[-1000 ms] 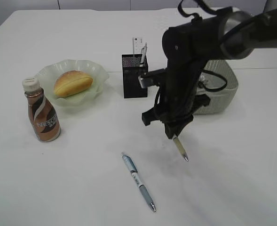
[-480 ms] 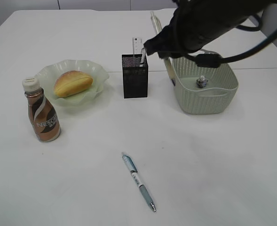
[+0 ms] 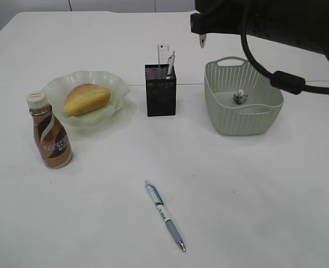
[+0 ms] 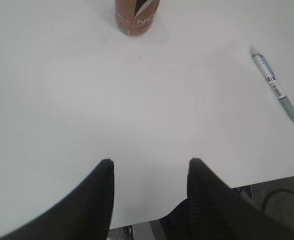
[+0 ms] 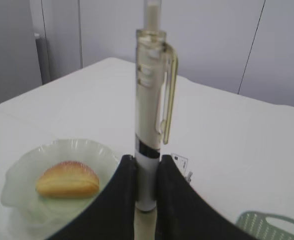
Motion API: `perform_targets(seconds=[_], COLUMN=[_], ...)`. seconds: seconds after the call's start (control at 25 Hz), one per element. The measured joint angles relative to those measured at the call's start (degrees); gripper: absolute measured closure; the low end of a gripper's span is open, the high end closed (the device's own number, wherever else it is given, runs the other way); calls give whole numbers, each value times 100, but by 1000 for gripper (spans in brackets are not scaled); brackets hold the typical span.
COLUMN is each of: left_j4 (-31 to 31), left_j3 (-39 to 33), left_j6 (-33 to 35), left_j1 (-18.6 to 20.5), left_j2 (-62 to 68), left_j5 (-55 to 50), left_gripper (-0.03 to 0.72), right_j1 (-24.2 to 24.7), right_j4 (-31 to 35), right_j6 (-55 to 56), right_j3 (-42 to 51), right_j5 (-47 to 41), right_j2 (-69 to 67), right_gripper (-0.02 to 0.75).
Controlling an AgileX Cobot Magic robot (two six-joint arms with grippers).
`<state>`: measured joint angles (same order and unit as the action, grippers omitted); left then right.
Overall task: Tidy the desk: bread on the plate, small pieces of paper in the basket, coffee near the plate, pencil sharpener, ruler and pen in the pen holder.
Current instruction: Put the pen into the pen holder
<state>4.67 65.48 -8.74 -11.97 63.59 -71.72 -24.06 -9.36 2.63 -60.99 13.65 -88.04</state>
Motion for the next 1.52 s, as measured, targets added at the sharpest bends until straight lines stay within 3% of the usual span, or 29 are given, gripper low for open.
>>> perform_targets(seconds=[0.16,0.36,0.56,0.72,1.08,1.52], left_j4=[0,0,0,0,-131,-156], left_j3=[0,0,0,0,0,0], left_j6=[0,0,0,0,0,0], left_j1=[0,0,0,0,0,0], left_j2=[0,0,0,0,0,0], left_j5=[0,0,0,0,0,0], left_gripper=[338,338,338,338,338,344], right_j1=[11,11,11,69,266,266], right_j4=[205,936,1353,1366,1344,1342], right_j6=[-183,-524,-583,-596,-557,-115], right_j3=[0,0,-264,-901,-2265,-2872], right_j5=[1142,3043,3687,3637,2234,1750], right_j2=[-461,-1219,-1834,-2435,-3416,-4052], right_gripper=[659,659,659,659,659,659])
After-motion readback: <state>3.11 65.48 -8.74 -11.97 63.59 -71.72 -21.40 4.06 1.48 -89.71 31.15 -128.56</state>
